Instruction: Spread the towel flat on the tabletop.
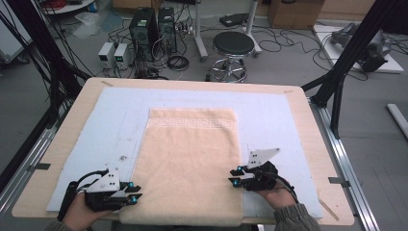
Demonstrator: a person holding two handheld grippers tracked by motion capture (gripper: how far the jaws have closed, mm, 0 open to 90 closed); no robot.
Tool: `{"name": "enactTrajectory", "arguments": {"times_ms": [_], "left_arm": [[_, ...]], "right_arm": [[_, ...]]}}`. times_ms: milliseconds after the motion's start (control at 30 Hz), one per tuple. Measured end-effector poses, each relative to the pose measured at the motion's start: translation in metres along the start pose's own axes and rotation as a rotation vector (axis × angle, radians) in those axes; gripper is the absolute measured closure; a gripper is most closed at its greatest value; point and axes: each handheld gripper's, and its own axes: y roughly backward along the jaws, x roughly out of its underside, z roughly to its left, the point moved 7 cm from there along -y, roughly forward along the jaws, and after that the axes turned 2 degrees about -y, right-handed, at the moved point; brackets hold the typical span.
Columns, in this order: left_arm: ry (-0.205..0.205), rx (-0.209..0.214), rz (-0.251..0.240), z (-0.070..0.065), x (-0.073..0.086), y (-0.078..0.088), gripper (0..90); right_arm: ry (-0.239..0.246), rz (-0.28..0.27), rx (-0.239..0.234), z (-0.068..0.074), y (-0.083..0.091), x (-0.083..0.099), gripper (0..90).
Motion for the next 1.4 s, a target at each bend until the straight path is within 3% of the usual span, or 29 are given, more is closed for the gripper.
{"name": "enactTrajectory", "arguments": {"times_ms": [167, 400, 567, 700, 1000, 1400], "left_arm": [[0.042, -0.084, -0.049, 0.031, -0.013, -0.004, 61.8], [0.118, -0.163, -0.088, 0.067, -0.035, -0.011, 48.6], [0.116, -0.207, -0.098, 0.083, -0.051, -0.013, 44.6], [0.112, -0.226, -0.11, 0.092, -0.063, -0.014, 43.4], [0.122, -0.234, -0.104, 0.101, -0.07, -0.013, 42.9], [0.113, -0.219, -0.074, 0.098, -0.068, -0.018, 41.1]], "right_arm": [[-0.035, -0.016, 0.048, -0.018, -0.002, -0.008, 61.4], [-0.084, -0.045, 0.112, -0.039, -0.002, -0.024, 40.7], [-0.092, -0.066, 0.151, -0.05, -0.004, -0.038, 33.9], [-0.084, -0.097, 0.195, -0.059, -0.005, -0.049, 31.1], [-0.082, -0.105, 0.185, -0.061, -0.009, -0.061, 30.7], [-0.065, -0.087, 0.173, -0.058, -0.009, -0.06, 30.7]]}}
